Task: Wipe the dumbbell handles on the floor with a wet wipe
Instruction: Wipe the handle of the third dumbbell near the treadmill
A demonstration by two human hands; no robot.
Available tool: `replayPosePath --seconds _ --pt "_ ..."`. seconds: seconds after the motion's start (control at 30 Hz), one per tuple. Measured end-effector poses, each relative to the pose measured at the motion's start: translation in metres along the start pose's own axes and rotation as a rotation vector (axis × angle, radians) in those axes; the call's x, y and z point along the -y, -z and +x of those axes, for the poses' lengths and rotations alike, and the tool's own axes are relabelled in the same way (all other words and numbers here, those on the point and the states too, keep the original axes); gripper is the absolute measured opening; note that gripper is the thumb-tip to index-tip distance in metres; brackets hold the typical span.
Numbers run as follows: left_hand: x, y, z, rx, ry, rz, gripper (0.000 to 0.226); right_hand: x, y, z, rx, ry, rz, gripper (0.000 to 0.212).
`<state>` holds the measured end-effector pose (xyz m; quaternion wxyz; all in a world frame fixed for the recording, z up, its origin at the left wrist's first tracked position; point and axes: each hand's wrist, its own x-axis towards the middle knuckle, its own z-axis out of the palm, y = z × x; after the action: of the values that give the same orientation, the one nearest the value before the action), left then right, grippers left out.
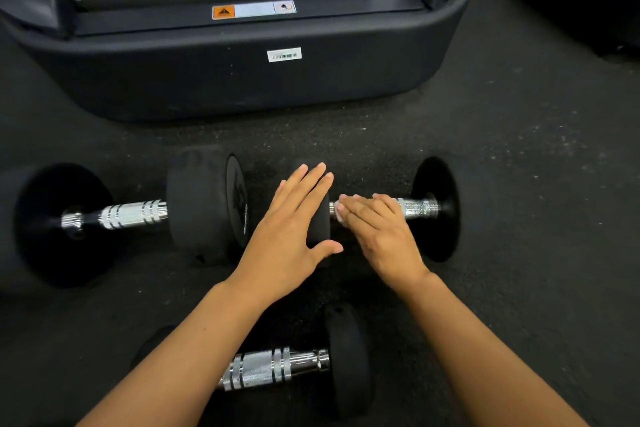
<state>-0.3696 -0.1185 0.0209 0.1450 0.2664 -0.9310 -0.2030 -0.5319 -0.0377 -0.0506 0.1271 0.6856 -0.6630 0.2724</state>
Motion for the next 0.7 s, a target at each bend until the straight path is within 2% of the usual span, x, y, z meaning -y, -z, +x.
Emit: replayPosePath --seconds 0.1,0.23,0.3,0.37,0.4,0.47,0.57,0.63,0.7 --pt "0.0 0.0 0.002 -0.011 -0.001 -0.004 0.09 0.013 -0.008 0.007 -0.021 -0.047 0.033 0.032" --pt "0.001 0.002 0.001 0.002 0.002 -0.007 0.09 -0.004 0.003 -0.005 0.013 0.042 -0.003 0.032" --pt "0.0 0.001 0.0 0.002 0.0 -0.012 0.09 -0.003 0.012 0.005 0.025 -0.087 0.042 0.023" --pt "0.0 0.0 0.0 -0.011 -0.001 -0.015 0.09 0.01 0.017 0.038 0.14 -0.289 0.097 0.017" --pt "0.0 0.0 0.001 -0.013 -0.003 -0.013 0.089 0.015 0.015 0.053 0.255 -0.346 0.077 0.019" --pt "0.0 0.001 0.001 -0.005 -0.005 -0.007 0.09 0.015 0.013 0.066 0.39 -0.362 0.03 0.02" --pt "-0.001 0.003 0.0 0.014 0.004 -0.012 0.09 -0.003 0.024 0.06 0.452 -0.392 0.161 0.02" --pt "-0.002 0.002 0.0 0.013 -0.004 -0.011 0.09 -0.012 0.027 0.063 0.527 -0.422 0.182 0.016" --pt "-0.002 0.002 0.0 0.006 -0.003 -0.012 0.089 -0.01 0.021 0.069 0.54 -0.371 0.166 0.016"
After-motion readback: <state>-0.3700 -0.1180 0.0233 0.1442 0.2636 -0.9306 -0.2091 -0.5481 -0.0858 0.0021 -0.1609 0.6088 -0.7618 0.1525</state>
